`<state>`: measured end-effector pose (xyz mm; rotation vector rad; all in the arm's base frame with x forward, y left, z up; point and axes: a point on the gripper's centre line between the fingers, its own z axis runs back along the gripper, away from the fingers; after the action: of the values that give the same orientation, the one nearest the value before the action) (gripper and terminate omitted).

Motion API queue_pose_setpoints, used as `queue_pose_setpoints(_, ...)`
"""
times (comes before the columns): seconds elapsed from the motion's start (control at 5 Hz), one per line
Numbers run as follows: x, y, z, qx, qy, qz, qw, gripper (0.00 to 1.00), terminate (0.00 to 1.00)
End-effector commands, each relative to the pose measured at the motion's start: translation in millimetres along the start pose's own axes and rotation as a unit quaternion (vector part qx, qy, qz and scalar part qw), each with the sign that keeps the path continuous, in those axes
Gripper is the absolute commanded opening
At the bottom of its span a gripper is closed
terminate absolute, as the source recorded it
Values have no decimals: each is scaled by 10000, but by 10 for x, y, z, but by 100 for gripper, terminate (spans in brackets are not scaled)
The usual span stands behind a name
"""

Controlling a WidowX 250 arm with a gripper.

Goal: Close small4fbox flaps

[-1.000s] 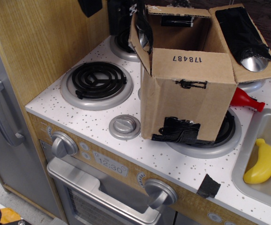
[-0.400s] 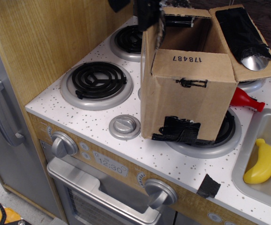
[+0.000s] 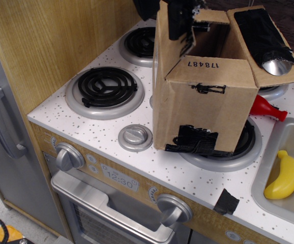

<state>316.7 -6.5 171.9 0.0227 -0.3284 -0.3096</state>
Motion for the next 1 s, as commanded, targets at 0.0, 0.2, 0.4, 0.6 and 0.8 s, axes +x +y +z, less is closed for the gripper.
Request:
queue_pose_setpoints(0.0, 132, -152, -25, -240, -184, -30, 9995, 100, 0)
queue_pose_setpoints(0.2, 136, -258, -112, -343, -272, 3, 9990, 100, 0)
queue_pose_setpoints(0.4, 97, -276, -219, -459, -239, 23, 9987, 100, 0)
queue_pose_setpoints(0.6, 62, -278, -345, -611, -138, 46, 9980, 100, 0)
queue_pose_setpoints(0.8, 33, -311, -442, -709, -105, 71, 9974, 100, 0)
